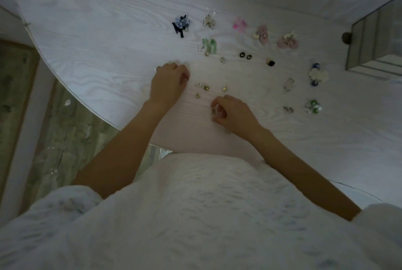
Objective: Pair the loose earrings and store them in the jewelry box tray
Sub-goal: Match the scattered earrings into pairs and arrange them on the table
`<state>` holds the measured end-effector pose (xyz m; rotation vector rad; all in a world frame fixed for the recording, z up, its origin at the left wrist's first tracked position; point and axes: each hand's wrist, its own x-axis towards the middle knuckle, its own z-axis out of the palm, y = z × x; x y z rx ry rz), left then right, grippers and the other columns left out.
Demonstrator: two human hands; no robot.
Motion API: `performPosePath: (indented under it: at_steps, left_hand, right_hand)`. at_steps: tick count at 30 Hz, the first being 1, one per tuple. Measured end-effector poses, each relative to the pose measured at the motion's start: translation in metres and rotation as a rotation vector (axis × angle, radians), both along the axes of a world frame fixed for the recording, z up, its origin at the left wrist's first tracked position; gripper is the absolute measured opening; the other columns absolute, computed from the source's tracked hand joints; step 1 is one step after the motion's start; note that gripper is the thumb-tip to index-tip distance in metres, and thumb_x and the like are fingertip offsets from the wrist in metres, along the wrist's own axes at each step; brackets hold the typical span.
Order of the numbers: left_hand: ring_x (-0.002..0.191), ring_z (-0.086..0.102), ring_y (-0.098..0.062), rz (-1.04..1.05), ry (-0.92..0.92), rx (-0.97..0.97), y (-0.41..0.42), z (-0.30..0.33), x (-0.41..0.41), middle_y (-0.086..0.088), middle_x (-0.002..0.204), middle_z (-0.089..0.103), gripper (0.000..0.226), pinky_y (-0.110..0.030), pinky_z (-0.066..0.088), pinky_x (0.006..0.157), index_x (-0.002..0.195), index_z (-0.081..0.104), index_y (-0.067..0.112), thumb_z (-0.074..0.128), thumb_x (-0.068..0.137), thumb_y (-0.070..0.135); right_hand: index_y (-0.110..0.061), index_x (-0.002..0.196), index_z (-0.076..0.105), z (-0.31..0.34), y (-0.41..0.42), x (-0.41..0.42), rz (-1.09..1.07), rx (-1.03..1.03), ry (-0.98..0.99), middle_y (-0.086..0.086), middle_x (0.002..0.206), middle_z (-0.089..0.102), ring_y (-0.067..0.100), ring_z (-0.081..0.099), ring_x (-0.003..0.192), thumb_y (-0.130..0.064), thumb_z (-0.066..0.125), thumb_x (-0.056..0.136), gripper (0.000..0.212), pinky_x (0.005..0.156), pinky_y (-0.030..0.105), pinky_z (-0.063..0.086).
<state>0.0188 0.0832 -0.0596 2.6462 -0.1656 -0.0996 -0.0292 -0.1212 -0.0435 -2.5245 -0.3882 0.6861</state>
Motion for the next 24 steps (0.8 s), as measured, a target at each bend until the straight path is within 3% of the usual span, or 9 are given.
performPosePath:
  at_steps: [3, 7, 12, 18, 24]
  left_hand:
    - [0.084, 0.054, -0.03, -0.001, 0.016, 0.0, 0.0, -0.002, -0.019, -0.013, 0.087, 0.06, 0.01, -0.035, 0.041, 0.064, 0.093, 0.063, 0.01, 0.058, 0.085, 0.015]
    - [0.085, 0.053, -0.026, 0.045, 0.049, -0.053, 0.0, -0.006, -0.04, -0.01, 0.087, 0.059, 0.011, -0.03, 0.038, 0.064, 0.093, 0.062, 0.012, 0.059, 0.085, 0.019]
    - [0.084, 0.055, -0.02, 0.169, 0.1, -0.164, -0.006, -0.009, -0.056, -0.007, 0.087, 0.061, 0.011, -0.025, 0.039, 0.067, 0.092, 0.064, 0.013, 0.061, 0.084, 0.021]
    - [0.083, 0.052, -0.019, 0.217, 0.104, -0.21, -0.014, -0.009, -0.065, -0.004, 0.085, 0.062, 0.009, -0.021, 0.031, 0.069, 0.09, 0.064, 0.015, 0.063, 0.083, 0.02]
    - [0.085, 0.052, -0.019, 0.25, 0.112, -0.223, -0.017, -0.009, -0.07, -0.004, 0.086, 0.064, 0.009, -0.022, 0.032, 0.069, 0.089, 0.064, 0.015, 0.064, 0.082, 0.02]
  right_hand:
    - [-0.012, 0.104, 0.058, -0.006, 0.007, -0.001, -0.009, -0.011, -0.067, 0.009, 0.099, 0.058, 0.025, 0.055, 0.085, -0.016, 0.056, 0.088, 0.016, 0.069, 0.026, 0.034]
    - [-0.008, 0.1, 0.061, -0.011, 0.01, 0.009, -0.127, 0.026, -0.173, 0.012, 0.096, 0.059, 0.025, 0.057, 0.082, -0.008, 0.053, 0.086, 0.016, 0.066, 0.027, 0.038]
    - [-0.012, 0.104, 0.059, -0.01, 0.004, 0.011, -0.105, 0.079, -0.152, 0.006, 0.095, 0.059, 0.013, 0.051, 0.076, -0.008, 0.055, 0.083, 0.022, 0.068, 0.028, 0.043]
    - [-0.014, 0.102, 0.061, -0.006, -0.031, 0.017, -0.42, 0.099, -0.175, 0.007, 0.098, 0.062, 0.012, 0.055, 0.079, -0.006, 0.056, 0.082, 0.022, 0.074, 0.024, 0.045]
    - [-0.01, 0.11, 0.06, -0.011, -0.016, 0.034, -0.243, 0.1, -0.172, 0.009, 0.11, 0.054, 0.012, 0.049, 0.089, -0.007, 0.059, 0.083, 0.027, 0.075, 0.017, 0.034]
